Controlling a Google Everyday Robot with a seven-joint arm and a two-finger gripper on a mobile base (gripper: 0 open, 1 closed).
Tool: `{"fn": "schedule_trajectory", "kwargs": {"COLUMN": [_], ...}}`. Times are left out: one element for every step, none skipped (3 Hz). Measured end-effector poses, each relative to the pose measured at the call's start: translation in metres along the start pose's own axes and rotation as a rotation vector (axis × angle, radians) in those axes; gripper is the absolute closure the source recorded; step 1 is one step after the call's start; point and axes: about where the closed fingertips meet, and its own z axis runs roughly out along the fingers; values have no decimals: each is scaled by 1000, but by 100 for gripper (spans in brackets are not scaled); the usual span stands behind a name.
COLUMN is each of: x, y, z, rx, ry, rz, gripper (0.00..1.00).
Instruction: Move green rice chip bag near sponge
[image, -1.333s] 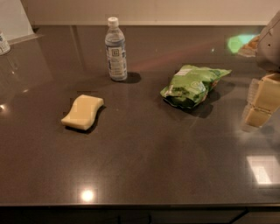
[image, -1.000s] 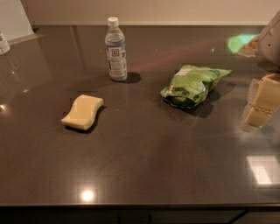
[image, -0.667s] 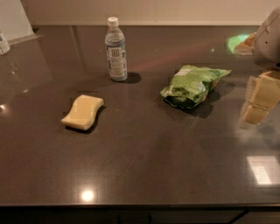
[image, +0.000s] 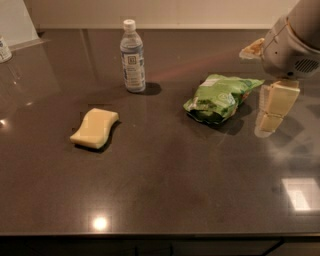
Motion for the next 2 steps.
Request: {"fn": "schedule_trajectory", "kwargs": {"x": [-3,-2], "y": [-22,-45], "z": [21,40], "rx": [18,6], "ry": [-50,-85], "rz": [-116,-231], "gripper": [0,0]}}
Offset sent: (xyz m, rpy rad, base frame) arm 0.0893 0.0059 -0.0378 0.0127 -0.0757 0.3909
